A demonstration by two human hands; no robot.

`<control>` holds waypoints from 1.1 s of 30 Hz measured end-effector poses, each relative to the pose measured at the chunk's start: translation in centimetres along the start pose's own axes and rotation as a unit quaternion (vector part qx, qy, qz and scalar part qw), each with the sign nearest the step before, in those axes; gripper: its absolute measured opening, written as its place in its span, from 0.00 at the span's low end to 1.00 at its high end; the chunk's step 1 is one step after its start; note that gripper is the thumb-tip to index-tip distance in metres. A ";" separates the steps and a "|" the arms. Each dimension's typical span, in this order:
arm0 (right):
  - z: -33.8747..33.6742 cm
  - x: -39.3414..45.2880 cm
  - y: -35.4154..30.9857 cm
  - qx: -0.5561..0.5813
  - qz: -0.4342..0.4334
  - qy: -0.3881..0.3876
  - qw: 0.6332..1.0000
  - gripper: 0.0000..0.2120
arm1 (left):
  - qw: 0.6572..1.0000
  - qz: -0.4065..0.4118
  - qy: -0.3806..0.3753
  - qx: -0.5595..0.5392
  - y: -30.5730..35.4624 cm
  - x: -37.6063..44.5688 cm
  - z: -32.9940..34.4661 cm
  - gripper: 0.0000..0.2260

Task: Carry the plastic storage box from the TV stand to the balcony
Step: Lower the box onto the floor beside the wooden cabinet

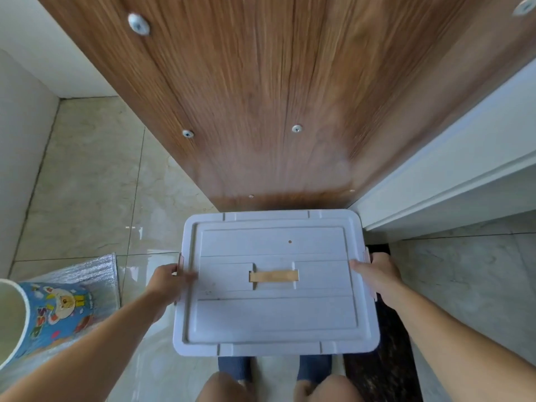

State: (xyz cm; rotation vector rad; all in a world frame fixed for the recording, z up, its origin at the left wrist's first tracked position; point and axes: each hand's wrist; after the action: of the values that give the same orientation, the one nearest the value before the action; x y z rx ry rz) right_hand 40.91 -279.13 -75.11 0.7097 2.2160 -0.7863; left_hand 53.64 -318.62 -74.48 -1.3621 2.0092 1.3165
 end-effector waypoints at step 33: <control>8.4 12.2 2.1 -0.055 -0.022 0.034 0.998 0.19 | 1.000 -0.008 0.017 0.015 -5.1 11.1 8.0 0.05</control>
State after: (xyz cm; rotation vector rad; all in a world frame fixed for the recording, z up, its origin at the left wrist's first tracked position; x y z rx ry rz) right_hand 38.06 -280.42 -89.75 0.6450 2.3233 -0.6645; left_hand 51.53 -317.99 -88.92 -1.3942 2.0277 1.2602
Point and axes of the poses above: each hand's wrist, its own x-axis towards the middle knuckle, its own z-axis out of the palm, y = z × x, and after that the axes turned 3 degrees about -x, right-handed
